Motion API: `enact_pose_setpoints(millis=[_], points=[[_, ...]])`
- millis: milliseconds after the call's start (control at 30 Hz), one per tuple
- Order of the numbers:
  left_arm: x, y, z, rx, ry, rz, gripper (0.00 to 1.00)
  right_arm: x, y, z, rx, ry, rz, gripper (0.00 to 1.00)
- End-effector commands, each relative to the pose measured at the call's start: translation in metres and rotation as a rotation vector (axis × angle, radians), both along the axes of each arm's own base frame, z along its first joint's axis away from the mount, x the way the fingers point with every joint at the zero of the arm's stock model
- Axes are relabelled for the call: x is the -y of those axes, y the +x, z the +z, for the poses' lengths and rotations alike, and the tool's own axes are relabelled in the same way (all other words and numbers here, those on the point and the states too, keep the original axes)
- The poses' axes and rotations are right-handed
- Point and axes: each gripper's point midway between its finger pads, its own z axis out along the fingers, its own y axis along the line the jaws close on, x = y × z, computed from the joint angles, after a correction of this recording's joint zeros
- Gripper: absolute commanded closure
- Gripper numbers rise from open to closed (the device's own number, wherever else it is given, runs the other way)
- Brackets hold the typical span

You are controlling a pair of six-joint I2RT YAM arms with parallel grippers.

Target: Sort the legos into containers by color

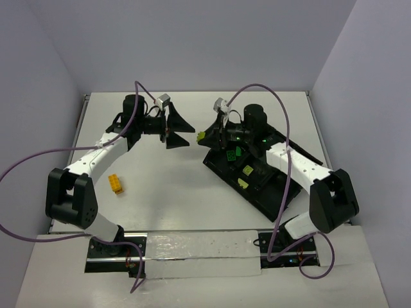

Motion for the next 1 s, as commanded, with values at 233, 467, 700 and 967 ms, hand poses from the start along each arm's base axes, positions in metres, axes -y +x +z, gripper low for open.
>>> enact_pose_setpoints(millis=[233, 467, 700, 967], points=[[-0.067, 0.044, 0.009, 0.117, 0.193, 0.255, 0.01, 0.152, 0.000, -0.001, -0.133, -0.059, -0.800, 1.00], [-0.099, 0.061, -0.014, 0.101, 0.415, 0.397, 0.01, 0.245, -0.045, -0.038, -0.428, 0.011, -1.363, 1.00], [-0.145, 0.052, -0.034, 0.082, 0.656, 0.571, 0.01, 0.292, -0.084, -0.088, -0.678, -0.095, -1.725, 1.00], [-0.197, 0.042, -0.043, 0.059, 0.903, 0.744, 0.01, 0.297, -0.093, -0.110, -0.813, -0.121, -1.847, 1.00]])
